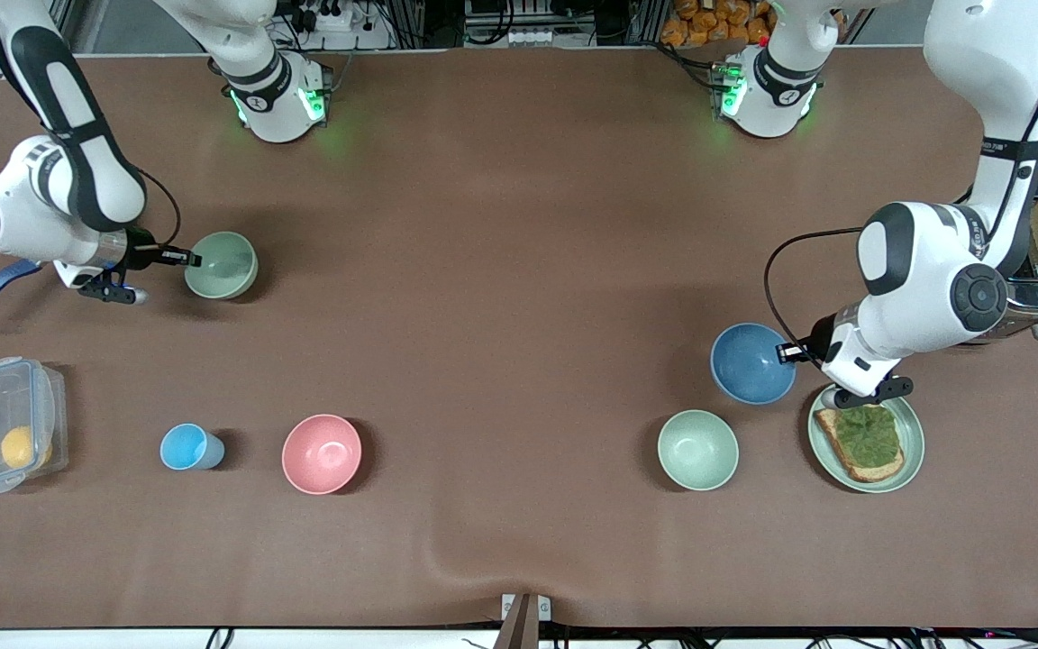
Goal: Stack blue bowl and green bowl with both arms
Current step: 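Grasp the green bowl with the right gripper while the left gripper lifts the blue bowl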
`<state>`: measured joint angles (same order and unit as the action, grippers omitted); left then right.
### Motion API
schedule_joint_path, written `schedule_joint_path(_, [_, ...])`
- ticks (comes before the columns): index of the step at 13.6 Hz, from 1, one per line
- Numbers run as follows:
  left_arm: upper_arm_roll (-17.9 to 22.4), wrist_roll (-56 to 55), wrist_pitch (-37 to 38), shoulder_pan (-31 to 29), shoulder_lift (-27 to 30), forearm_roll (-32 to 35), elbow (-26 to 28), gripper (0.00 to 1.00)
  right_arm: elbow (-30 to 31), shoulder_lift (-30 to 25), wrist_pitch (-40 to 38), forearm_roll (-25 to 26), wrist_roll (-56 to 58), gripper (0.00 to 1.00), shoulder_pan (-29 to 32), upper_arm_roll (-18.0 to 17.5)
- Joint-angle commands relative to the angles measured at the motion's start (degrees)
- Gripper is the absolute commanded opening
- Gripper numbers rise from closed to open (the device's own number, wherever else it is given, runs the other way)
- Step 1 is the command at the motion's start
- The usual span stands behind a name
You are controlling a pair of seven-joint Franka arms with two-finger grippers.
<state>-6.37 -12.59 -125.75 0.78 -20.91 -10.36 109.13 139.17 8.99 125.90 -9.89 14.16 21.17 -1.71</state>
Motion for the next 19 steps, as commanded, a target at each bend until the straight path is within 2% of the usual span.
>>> schedule_joint_path(1, [-0.9, -1.6, 0.8, -0.5, 3.2, -1.8, 1.4, 0.00, -0.8, -6.8, -6.7, -2.5, -0.3, 0.00, -2.2, -0.9])
schedule_joint_path(3, [-1.3, -1.5, 0.9, -0.8, 3.3, -3.3, 1.0, 0.00, -0.9, -10.1, -8.8, -2.6, -7.5, 0.00, -5.4, -1.0])
schedule_joint_path(6, [-1.3, -0.9, 0.8, -2.4, 3.3, -4.8, 0.7, 0.00, -3.2, -14.7, -13.7, -2.6, -28.1, 0.00, -16.8, -1.4])
schedule_joint_path(10, [-1.3, -0.7, 0.8, -3.1, 3.2, -5.5, 0.7, 0.00, -6.4, -14.7, -13.2, -2.9, -55.2, 0.00, -32.6, -1.4])
schedule_joint_path(13, [-1.3, -0.7, 0.6, -3.2, 3.1, -5.6, 0.7, 0.00, -9.2, -11.1, -8.5, -4.3, -69.4, 0.00, -42.3, -1.3])
schedule_joint_path(16, [-1.3, -0.7, 0.7, -3.3, 3.2, -5.6, 0.7, 0.00, -9.4, -7.2, 1.1, -12.2, -77.9, 0.00, -50.1, -1.2])
schedule_joint_path(19, [-1.3, -0.9, 0.6, -3.2, 3.0, -5.6, 0.7, 0.00, -9.8, -1.4, 11.9, -12.7, -85.2, 0.00, -57.1, -1.2])
